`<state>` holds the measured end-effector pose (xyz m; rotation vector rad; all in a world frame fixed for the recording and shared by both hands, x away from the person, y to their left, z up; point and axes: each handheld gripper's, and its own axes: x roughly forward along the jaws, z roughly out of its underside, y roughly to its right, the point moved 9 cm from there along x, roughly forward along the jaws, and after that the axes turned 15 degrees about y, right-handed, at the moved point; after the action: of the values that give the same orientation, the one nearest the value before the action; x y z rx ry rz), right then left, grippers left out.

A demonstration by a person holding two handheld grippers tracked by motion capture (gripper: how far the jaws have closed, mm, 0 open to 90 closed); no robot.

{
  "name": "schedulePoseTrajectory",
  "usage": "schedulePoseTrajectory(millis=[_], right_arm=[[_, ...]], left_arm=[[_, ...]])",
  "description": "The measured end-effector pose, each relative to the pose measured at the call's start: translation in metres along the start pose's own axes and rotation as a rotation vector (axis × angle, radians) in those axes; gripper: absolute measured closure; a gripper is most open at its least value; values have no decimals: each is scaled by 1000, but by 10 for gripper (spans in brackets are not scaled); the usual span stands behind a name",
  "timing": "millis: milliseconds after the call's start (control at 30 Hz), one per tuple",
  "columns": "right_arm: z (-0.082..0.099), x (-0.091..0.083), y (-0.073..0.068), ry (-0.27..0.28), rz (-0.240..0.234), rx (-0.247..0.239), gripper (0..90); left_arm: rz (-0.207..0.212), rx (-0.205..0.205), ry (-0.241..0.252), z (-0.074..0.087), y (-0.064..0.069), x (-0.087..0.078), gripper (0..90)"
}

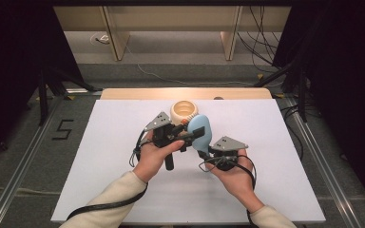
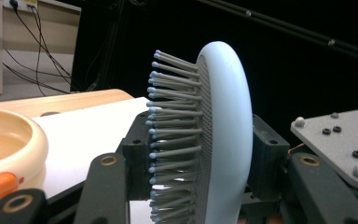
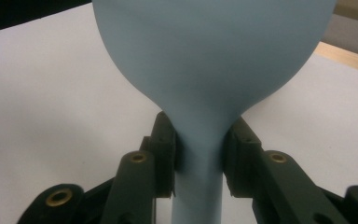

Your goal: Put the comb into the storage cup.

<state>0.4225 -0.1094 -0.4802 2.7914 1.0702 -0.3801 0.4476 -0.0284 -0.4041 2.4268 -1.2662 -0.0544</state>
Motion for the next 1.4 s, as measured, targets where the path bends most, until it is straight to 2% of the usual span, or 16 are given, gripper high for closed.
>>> schedulePoseTrajectory(millis=[133,200,233,267,300,433,500,533,567,600,633,733,833,1033,1400], right_arm=[[-2,0,1,11,-8,-1,597],[-3,1,0,24,-39,12,505],[-3,1,0,24,-39,12,505],[-3,2,0,34,-65,45,441],[-4,1,0,40,-73,54,416],[-5,0,0,69,-96,65,284],[-6,0,0,78,-97,62,271],[-6,-1,-2,85,-108,56,235],[-6,-1,-2,85,-108,56,235],[-4,-3,-2,79,-122,31,223],[-4,-4,-2,83,-121,26,217],[-3,-7,-2,80,-137,21,165],[-4,-9,-1,97,-137,14,163],[-1,-14,3,106,-133,22,151],[4,-28,15,146,-89,52,116]], left_arm=[[-13,25,6,-4,-1,-1,512],[-20,44,9,-7,-2,-2,511],[-27,55,5,-7,-3,-2,511],[-33,65,4,-8,-4,-3,510],[-37,69,5,-9,-4,-3,510],[-41,80,14,-14,-5,-4,509],[-44,95,17,-17,-5,-5,510],[-45,101,17,-18,-5,-6,510],[-49,105,18,-18,-6,-6,510],[-52,107,18,-19,-7,-7,509],[-57,110,18,-20,-7,-7,509],[-66,115,20,-22,-10,-8,509],[-69,121,22,-24,-11,-9,508],[-77,132,25,-27,-12,-10,508],[-94,160,22,-32,-16,-12,507]])
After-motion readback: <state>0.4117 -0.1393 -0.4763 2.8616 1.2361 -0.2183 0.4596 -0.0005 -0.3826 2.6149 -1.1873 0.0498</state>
